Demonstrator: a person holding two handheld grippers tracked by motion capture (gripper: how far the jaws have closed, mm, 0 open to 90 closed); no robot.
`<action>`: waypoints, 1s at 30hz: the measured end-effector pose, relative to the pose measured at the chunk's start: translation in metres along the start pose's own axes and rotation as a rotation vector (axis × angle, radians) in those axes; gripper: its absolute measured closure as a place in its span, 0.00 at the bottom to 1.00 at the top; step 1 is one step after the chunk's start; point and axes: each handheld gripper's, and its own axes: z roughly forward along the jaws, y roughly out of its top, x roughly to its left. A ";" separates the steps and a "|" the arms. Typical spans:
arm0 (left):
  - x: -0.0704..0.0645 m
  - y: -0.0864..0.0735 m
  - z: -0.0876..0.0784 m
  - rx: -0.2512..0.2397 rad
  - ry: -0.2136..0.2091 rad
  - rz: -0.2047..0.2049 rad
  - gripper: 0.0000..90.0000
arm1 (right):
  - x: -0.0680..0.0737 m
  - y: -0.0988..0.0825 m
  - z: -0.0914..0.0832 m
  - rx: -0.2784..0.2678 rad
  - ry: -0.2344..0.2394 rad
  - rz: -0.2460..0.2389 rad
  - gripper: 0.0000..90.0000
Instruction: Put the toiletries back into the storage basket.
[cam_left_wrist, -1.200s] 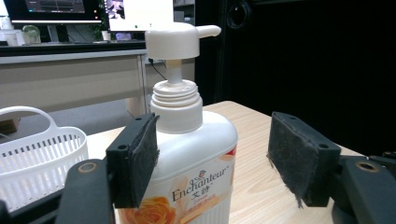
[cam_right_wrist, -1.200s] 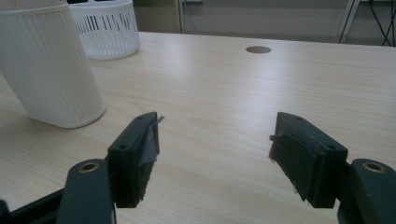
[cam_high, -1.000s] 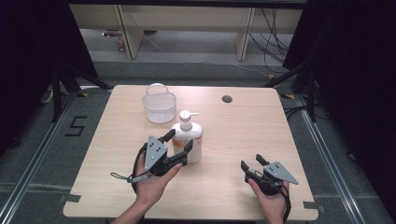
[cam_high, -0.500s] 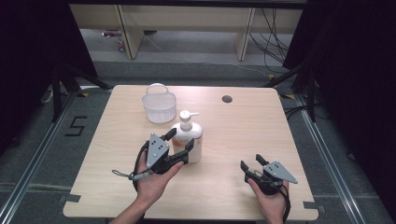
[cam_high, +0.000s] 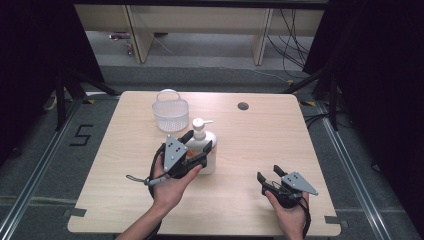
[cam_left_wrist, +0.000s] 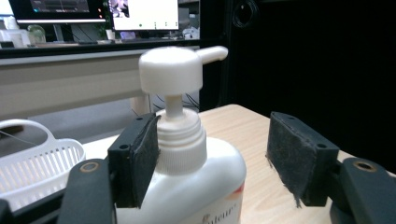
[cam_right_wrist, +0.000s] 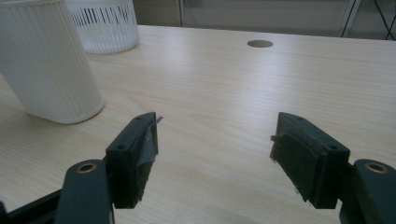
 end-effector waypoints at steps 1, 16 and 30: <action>0.001 0.001 0.001 0.005 0.014 0.000 0.39 | 0.001 0.000 0.001 -0.009 0.011 -0.001 0.35; 0.007 0.006 0.019 0.028 0.083 -0.010 0.42 | 0.003 -0.001 0.002 -0.013 0.007 0.011 0.35; 0.010 0.019 0.024 0.055 0.099 -0.045 0.50 | 0.003 0.000 0.003 -0.006 0.001 -0.008 0.35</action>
